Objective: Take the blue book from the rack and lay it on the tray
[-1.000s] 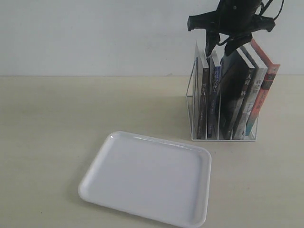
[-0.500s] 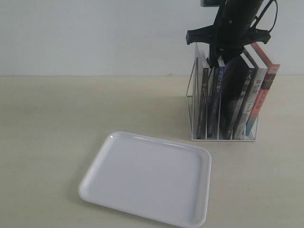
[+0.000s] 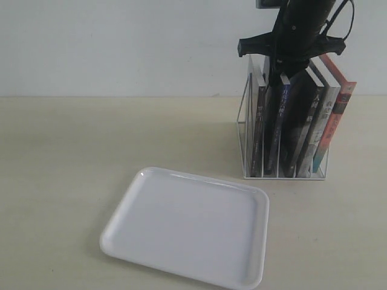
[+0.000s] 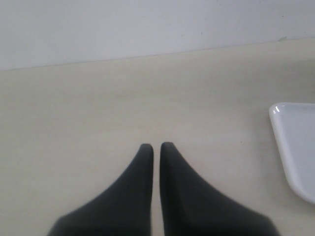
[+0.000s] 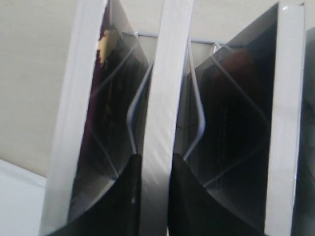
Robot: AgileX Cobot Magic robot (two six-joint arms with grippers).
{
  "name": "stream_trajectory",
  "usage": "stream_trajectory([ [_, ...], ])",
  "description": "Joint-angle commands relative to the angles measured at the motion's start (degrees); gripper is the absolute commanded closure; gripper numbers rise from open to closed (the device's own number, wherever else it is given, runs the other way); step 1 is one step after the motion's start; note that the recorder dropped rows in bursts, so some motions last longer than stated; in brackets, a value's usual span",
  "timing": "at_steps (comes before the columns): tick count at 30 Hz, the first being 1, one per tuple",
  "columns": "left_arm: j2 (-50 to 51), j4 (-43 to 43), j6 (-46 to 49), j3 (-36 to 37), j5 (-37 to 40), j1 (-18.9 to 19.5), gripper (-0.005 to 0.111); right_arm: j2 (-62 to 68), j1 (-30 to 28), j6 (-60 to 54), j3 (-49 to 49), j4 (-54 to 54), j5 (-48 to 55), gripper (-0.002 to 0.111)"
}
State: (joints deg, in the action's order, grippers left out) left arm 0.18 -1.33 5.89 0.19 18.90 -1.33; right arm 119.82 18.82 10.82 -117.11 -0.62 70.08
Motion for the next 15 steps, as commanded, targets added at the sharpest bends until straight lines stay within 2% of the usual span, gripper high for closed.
stream_trajectory([
  [1, -0.18, -0.14, 0.13, -0.19, -0.91, 0.11, 0.102, -2.31, 0.06, -0.22, -0.15, -0.07, -0.12, 0.108],
  [15, -0.18, -0.14, 0.13, -0.19, -0.91, 0.11, 0.102, -16.03, 0.06, -1.26, -0.15, -1.43, -0.12, 0.108],
])
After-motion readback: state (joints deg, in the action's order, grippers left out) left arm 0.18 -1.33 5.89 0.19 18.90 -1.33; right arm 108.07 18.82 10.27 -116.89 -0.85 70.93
